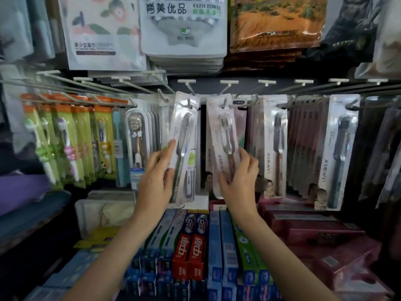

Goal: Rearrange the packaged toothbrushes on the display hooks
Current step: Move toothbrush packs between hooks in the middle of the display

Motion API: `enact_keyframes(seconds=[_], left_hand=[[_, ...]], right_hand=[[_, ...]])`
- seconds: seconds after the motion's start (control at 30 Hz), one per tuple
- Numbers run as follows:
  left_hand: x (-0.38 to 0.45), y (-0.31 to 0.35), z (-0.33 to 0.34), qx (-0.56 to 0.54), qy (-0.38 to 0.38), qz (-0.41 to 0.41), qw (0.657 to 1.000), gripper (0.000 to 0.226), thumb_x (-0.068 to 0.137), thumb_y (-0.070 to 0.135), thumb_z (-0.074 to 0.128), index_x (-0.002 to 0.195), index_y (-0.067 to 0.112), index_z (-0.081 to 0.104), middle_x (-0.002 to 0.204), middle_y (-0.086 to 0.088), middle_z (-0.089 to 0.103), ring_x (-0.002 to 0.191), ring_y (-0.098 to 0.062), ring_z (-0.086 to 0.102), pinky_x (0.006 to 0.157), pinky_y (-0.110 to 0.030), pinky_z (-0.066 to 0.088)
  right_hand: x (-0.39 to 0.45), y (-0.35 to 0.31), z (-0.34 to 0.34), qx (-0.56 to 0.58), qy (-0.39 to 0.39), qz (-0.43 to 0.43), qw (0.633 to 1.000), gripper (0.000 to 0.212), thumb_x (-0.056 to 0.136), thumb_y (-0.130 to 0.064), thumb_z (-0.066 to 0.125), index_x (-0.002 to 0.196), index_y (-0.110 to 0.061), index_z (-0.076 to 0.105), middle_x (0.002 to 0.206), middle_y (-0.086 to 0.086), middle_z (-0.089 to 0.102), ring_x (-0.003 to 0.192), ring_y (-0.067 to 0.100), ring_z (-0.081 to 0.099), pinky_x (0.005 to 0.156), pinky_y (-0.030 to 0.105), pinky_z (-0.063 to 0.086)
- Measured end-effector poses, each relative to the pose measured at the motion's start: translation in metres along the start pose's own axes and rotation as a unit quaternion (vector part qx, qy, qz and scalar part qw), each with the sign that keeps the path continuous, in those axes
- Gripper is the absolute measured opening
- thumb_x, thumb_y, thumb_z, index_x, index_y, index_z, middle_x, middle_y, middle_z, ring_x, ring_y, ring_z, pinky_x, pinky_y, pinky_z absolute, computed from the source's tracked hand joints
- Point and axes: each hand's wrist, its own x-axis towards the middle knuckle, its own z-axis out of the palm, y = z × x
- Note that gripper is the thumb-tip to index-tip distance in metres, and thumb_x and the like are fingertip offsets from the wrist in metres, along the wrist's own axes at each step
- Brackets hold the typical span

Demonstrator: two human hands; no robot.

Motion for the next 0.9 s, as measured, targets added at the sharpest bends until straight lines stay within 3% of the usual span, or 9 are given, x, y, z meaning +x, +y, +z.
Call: enact_keyframes(seconds=[0.17,0.27,0.33,0.43,0.57,0.67,0.77,0.9], left_hand=[[0.003,0.001,-0.017,0.000,-0.004,0.016,1.000,0.069,0.088,-0.006,0.050,0.141,0.029,0.023,0.113,0.009,0.041,0.072,0.015,0.046,0.068,0.000,0.037],[0.006,0.002,-0.032,-0.003,-0.018,0.016,1.000,0.067,0.089,-0.007,0.048,0.141,0.029,0.027,0.112,0.006,0.042,0.069,0.012,0.045,0.066,-0.003,0.037],[0.008,0.003,-0.040,-0.006,-0.032,0.022,0.999,0.066,0.089,-0.008,0.047,0.140,0.028,0.027,0.111,0.004,0.043,0.067,0.011,0.045,0.066,-0.002,0.036],[0.010,0.004,-0.048,0.000,-0.040,0.029,0.999,0.066,0.089,-0.009,0.047,0.140,0.027,0.028,0.107,0.006,0.043,0.068,0.013,0.045,0.067,-0.001,0.035],[0.012,0.007,-0.052,-0.058,-0.048,-0.012,0.997,0.061,0.089,-0.003,0.052,0.136,0.033,0.035,0.107,0.018,0.049,0.084,0.013,0.052,0.076,-0.005,0.042],[0.012,0.011,-0.054,-0.120,-0.057,-0.059,0.989,0.064,0.087,-0.002,0.056,0.135,0.034,0.034,0.095,0.011,0.053,0.080,0.007,0.057,0.068,-0.001,0.042],[0.019,0.008,-0.058,-0.155,-0.098,-0.117,0.976,0.065,0.085,0.004,0.061,0.130,0.043,0.033,0.097,0.004,0.054,0.087,0.001,0.056,0.070,-0.001,0.041],[0.024,0.011,-0.058,-0.287,-0.168,-0.232,0.914,0.053,0.083,0.003,0.063,0.121,0.037,0.049,0.110,-0.003,0.061,0.103,-0.019,0.059,0.090,-0.035,0.049]], right_hand=[[-0.006,-0.011,0.006,-0.059,0.109,-0.133,0.983,0.063,0.077,0.005,0.063,0.133,-0.005,0.035,0.131,0.011,0.027,0.119,0.030,0.035,0.098,0.043,0.042],[-0.011,-0.024,0.012,-0.059,0.112,-0.176,0.976,0.048,0.081,0.008,0.053,0.127,-0.004,0.043,0.128,0.011,0.032,0.116,0.027,0.036,0.096,0.034,0.041],[-0.017,-0.031,0.020,-0.024,0.046,-0.202,0.978,0.036,0.088,-0.005,0.050,0.124,-0.003,0.047,0.122,0.010,0.039,0.112,0.022,0.041,0.095,0.027,0.042],[-0.017,-0.038,0.036,0.051,-0.055,-0.114,0.991,0.050,0.086,-0.014,0.062,0.129,-0.002,0.040,0.119,0.011,0.042,0.109,0.019,0.045,0.096,0.023,0.040],[-0.012,-0.037,0.048,0.066,-0.069,-0.049,0.994,0.066,0.084,-0.018,0.067,0.137,-0.005,0.030,0.127,0.009,0.037,0.116,0.015,0.041,0.096,0.016,0.031],[-0.009,-0.032,0.050,0.089,-0.109,0.007,0.990,0.069,0.084,-0.019,0.067,0.138,-0.008,0.026,0.130,0.009,0.042,0.119,0.018,0.044,0.090,0.014,0.033],[-0.006,-0.032,0.047,0.106,-0.134,0.035,0.985,0.069,0.084,-0.020,0.067,0.138,-0.011,0.026,0.122,0.007,0.055,0.111,0.020,0.054,0.080,0.017,0.040],[-0.013,-0.034,0.033,0.146,-0.161,0.030,0.976,0.066,0.086,-0.017,0.064,0.139,-0.010,0.026,0.126,0.002,0.055,0.114,0.018,0.053,0.090,0.027,0.043]])
